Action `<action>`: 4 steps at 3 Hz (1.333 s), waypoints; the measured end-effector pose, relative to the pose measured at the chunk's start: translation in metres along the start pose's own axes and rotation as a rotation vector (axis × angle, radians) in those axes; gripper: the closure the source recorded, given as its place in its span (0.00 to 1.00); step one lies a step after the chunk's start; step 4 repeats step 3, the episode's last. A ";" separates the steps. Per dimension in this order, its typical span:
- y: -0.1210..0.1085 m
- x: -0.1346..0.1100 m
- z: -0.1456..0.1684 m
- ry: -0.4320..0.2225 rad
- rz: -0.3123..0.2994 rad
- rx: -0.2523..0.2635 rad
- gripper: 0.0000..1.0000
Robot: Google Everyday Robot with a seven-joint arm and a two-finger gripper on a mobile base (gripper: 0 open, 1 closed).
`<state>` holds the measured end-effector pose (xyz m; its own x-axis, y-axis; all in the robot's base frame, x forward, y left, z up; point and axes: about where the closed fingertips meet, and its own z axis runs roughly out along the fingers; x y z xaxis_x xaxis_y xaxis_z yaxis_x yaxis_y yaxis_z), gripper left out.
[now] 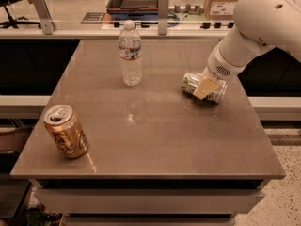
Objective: Knock 7up can over
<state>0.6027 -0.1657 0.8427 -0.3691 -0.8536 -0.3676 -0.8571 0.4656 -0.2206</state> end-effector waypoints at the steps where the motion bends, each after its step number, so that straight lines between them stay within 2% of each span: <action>1: 0.001 -0.001 0.001 0.000 -0.002 -0.001 0.14; 2: 0.002 -0.001 0.001 0.001 -0.003 -0.003 0.00; 4: 0.002 -0.001 0.001 0.001 -0.003 -0.003 0.00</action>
Offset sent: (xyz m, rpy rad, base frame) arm -0.0002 0.0009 -0.0004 -0.0004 0.0009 0.0018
